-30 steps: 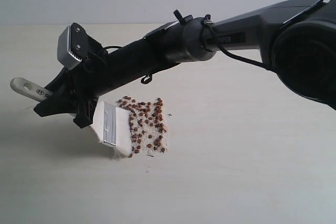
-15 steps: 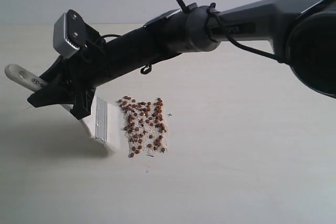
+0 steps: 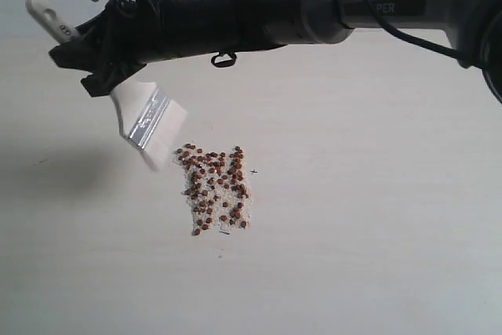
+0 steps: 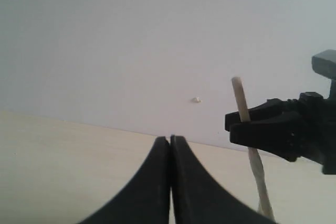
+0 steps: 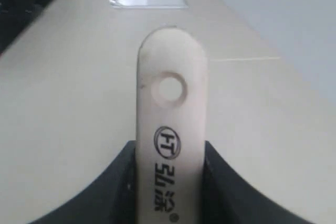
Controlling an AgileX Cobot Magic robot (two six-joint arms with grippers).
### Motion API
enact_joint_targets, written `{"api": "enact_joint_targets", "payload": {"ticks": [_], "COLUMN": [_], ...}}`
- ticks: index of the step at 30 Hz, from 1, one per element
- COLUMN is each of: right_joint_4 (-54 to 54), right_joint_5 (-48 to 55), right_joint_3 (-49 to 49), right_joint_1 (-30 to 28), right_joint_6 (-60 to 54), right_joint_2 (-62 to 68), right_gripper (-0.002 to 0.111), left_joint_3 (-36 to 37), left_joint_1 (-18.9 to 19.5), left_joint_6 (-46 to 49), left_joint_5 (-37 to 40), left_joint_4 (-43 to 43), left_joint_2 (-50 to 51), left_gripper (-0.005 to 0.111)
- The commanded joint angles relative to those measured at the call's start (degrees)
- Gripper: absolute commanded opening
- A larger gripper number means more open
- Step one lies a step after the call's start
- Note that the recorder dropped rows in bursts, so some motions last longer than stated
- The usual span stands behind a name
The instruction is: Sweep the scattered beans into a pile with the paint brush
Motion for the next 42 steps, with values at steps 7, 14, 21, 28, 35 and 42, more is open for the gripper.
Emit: {"api": "enact_joint_targets", "payload": {"ticks": [7,14,21,28,35,42], "right_joint_4": [1.92,1.92,1.92,1.92,-2.35,-13.77], "right_joint_5": [-12.69,-6.99,-5.58,-6.93,-8.7,-9.87], "right_joint_3": [-10.8,-17.5,-20.79,-20.79,-20.79,-20.79], "right_joint_1": [-0.19,-0.27,-1.94,-2.87,-2.87,-2.87], "right_joint_6": [-0.3,-0.3,2.79,5.06,14.04,25.58], "right_joint_2": [6.34,13.26,17.2,17.2,17.3,17.3], "right_gripper": [0.0,0.0,0.0,0.0,0.0,0.0], "left_joint_3": [0.16,0.16,0.16,0.16,0.16,0.16], "left_joint_1": [-0.28,-0.28,-0.28,-0.28,-0.28,-0.28], "left_joint_6": [-0.04,-0.04,-0.04,-0.04,-0.04,-0.04], "left_joint_5": [0.06,0.06,0.06,0.06,0.06,0.06], "left_joint_4": [0.03,0.03,0.03,0.03,0.03,0.03], "left_joint_2": [0.08,0.08,0.08,0.08,0.08,0.08], "left_gripper": [0.0,0.0,0.0,0.0,0.0,0.0]}}
